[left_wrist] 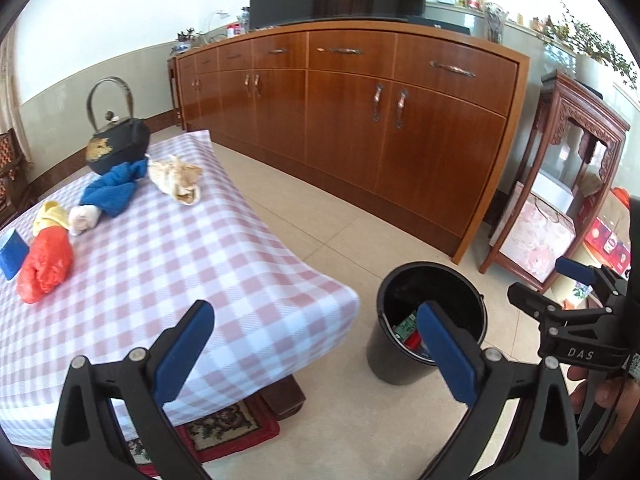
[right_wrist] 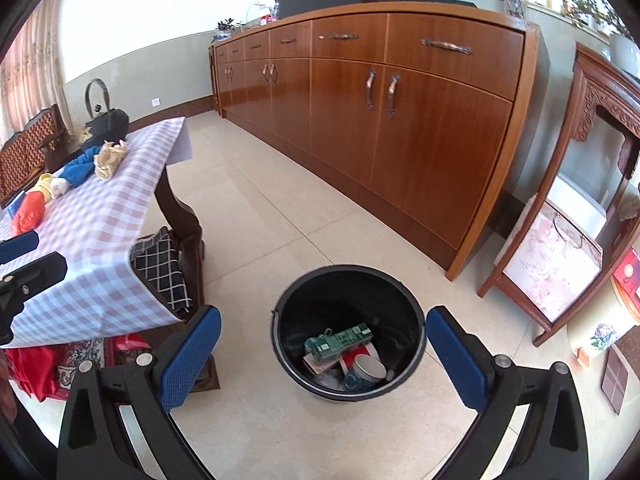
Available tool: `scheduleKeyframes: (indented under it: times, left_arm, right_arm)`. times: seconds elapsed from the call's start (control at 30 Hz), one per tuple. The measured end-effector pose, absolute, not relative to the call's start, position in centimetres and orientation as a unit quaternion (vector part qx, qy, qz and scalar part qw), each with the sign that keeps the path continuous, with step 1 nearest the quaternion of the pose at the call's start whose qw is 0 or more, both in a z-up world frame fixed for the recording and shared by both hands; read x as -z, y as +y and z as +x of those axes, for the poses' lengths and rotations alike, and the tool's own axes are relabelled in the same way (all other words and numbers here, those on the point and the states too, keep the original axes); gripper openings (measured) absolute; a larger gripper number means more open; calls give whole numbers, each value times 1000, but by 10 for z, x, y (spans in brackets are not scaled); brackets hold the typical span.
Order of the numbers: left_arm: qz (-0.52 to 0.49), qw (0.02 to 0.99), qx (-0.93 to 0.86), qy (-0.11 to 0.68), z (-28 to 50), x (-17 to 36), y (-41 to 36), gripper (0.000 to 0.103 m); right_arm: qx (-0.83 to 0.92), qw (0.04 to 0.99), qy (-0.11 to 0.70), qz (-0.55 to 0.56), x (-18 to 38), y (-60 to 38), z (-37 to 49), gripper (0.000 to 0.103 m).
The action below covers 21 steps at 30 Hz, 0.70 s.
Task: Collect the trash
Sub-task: 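Move both tools back toward the table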
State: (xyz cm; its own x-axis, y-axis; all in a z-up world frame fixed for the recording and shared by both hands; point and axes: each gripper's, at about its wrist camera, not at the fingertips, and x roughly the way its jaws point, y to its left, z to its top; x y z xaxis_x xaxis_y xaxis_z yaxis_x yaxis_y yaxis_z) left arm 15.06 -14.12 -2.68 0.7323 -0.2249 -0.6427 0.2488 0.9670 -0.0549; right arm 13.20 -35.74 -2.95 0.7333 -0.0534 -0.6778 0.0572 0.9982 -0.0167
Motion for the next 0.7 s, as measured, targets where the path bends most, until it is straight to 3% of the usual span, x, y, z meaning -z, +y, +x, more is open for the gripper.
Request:
scheduleKeyframes:
  times: [0.7]
  left_arm:
    - [-20,949,15,313,119,12,-25,102]
  right_arm:
    - [-77,947,310,-34,-30,-236,145,103]
